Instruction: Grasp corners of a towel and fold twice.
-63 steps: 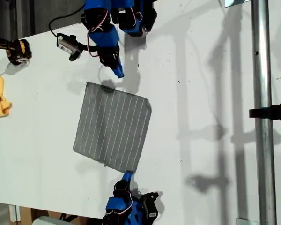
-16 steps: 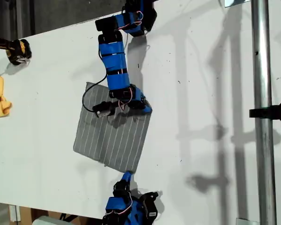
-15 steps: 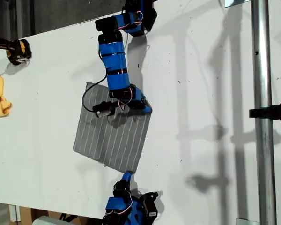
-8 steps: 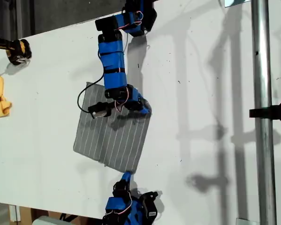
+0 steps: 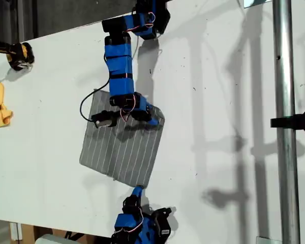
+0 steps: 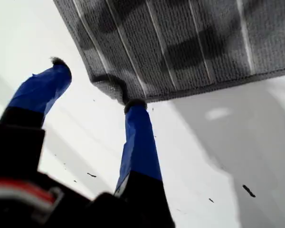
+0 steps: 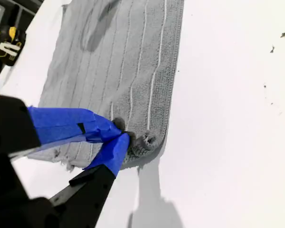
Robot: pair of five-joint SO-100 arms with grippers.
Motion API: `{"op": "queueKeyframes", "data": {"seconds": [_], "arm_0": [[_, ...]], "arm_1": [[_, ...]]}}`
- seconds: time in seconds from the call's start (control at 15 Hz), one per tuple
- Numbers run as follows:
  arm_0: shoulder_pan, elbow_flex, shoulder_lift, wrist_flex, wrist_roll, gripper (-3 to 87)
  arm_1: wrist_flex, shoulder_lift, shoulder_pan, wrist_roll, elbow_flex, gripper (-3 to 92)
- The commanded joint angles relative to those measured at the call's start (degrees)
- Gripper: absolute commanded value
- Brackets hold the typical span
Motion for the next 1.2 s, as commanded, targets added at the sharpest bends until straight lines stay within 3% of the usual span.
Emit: {"op": "queueKeyframes", "data": {"seconds": [0.0,0.4,0.53,0.67,1.13], "arm_0": [[-0.53,0.26,0.0,-0.97,0.18,-1.5],[-0.62,0.26,0.0,-0.97,0.18,-1.5],[-0.62,0.26,0.0,-0.97,0.26,-1.5],[-0.62,0.26,0.0,-0.97,0.26,-1.5],[-0.35,-2.2,-0.09,-0.35,1.23,-1.6]], "arm_1": [[-2.11,-0.79,0.53,-1.05,-3.78,27.7],[-3.87,-9.93,-0.88,-0.09,-4.04,25.9],[-2.9,-10.11,-0.53,0.26,-3.96,19.1],[-2.11,-9.49,-0.09,0.79,-3.96,0.1],[-2.72,-8.26,-0.7,-0.09,-3.87,-0.2]]}}
